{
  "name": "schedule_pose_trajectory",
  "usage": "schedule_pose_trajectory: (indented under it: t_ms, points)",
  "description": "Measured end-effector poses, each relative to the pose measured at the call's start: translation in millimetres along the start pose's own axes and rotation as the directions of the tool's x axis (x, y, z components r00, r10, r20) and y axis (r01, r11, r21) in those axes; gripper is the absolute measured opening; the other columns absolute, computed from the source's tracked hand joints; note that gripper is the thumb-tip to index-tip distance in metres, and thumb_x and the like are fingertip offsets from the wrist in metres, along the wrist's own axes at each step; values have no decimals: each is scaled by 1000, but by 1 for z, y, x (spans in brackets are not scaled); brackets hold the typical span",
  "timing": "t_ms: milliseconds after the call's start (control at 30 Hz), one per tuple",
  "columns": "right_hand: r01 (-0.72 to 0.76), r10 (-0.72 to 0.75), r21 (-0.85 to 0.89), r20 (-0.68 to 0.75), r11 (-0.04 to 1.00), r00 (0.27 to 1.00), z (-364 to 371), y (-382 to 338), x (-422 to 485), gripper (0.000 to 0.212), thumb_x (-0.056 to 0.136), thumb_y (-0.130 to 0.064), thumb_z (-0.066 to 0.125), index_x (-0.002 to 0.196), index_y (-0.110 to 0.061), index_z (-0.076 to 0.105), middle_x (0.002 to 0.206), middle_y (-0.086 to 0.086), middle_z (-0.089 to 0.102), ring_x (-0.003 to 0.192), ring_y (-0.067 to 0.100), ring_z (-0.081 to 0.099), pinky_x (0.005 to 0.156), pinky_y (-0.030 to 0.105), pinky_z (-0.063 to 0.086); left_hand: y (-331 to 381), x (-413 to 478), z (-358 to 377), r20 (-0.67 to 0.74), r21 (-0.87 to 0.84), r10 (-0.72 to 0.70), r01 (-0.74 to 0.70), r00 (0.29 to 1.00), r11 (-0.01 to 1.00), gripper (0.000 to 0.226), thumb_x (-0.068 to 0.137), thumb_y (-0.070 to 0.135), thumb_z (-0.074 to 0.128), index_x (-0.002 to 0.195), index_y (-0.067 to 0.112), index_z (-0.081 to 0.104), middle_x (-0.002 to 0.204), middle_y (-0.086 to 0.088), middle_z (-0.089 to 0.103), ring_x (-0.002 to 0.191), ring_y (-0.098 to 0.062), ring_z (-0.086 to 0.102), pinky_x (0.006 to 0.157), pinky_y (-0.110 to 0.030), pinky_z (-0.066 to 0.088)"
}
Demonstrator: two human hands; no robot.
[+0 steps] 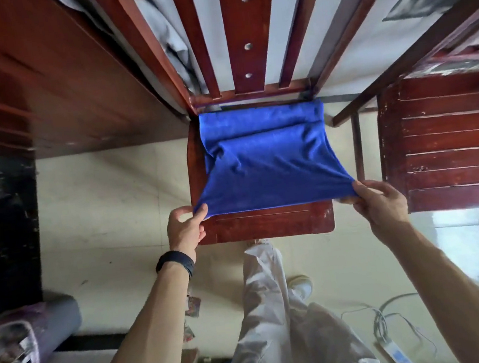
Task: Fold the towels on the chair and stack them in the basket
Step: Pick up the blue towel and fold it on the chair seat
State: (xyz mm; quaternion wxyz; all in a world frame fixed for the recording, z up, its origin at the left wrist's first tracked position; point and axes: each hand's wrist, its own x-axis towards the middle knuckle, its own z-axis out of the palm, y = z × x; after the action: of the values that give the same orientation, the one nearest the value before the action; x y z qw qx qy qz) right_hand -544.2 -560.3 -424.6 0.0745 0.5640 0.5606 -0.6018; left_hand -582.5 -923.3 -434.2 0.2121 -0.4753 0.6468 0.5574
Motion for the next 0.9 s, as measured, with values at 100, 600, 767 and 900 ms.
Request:
schedule_pose_trajectory:
  t_ms: [100,600,767,900]
  points:
    - [29,-38,181,49,983,998,-20,-31,-44,21,83,-12,78,96,-10,62,79,11,64,66,27,59,62,28,53,34,-50,-20,65,-98,31,-24,997,995,23,86,20,74,104,20,59,72,-1,59,41,-7,39,47,-20,39]
    - [172,-176,50,112,984,978,-122,-73,-196,20,88,-11,73,105,-2,72,74,12,68,64,20,62,76,31,55,118,-205,-75,248,175,200,-247,948,953,25,75,18,84,97,9,77,71,-4,65,48,-13,37,56,-25,33]
    - [482,-407,-513,259,710,876,-139,-89,-223,31,73,-11,81,97,-28,70,78,-6,74,82,20,69,68,24,48,123,-222,-83,403,642,369,-546,838,539,34,63,34,85,95,25,76,89,6,74,86,-15,67,75,-25,47]
    - [711,-677,-661,410,241,611,-146,-97,-231,6,84,-19,77,87,-23,74,93,-4,61,66,13,63,61,22,38,129,-235,-83,431,744,615,-646,660,171,13,80,41,73,77,29,70,80,4,69,81,-22,64,65,-29,46]
